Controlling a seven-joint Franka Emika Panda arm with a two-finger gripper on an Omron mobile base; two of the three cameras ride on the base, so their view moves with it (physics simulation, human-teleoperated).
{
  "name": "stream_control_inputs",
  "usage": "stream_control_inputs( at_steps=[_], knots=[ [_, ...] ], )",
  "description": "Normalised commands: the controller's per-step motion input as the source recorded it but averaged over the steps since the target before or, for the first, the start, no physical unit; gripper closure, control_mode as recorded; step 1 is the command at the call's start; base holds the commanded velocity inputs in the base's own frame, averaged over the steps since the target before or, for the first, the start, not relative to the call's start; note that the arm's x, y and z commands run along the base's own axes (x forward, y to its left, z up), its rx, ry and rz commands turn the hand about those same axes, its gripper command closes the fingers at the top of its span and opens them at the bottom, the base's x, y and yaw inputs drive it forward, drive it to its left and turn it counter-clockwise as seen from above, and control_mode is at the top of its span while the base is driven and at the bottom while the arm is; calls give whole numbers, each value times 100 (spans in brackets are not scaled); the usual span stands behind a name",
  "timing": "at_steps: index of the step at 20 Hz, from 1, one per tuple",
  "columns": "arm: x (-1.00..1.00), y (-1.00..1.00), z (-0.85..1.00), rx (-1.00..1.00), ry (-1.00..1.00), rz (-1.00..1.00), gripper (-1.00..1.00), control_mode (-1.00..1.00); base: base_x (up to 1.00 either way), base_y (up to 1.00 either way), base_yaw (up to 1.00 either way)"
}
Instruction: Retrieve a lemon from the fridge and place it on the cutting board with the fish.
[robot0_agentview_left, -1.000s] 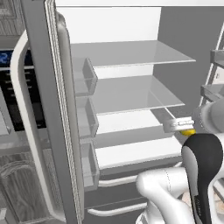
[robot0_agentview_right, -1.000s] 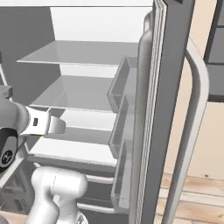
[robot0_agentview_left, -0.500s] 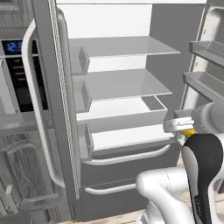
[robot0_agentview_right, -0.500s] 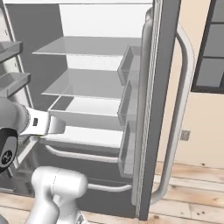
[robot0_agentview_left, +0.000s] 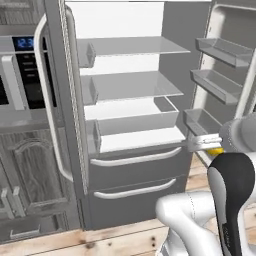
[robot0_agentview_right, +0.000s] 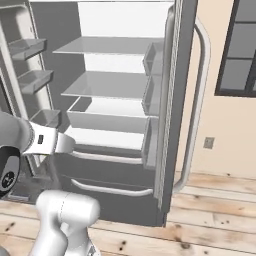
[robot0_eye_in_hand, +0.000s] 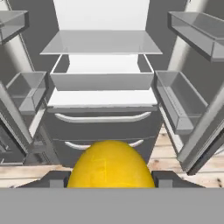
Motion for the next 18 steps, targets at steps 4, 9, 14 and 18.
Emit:
stream_control_inputs(
  at_steps=[4,9,14,18],
  knots=[
    [0,0,0,0,0,0,100,100,-71,0,0],
    [0,0,0,0,0,0,100,100,-45,0,8],
    [0,0,0,0,0,0,100,100,-7,-8,38],
    [0,0,0,0,0,0,100,100,-32,-13,45]
  ],
)
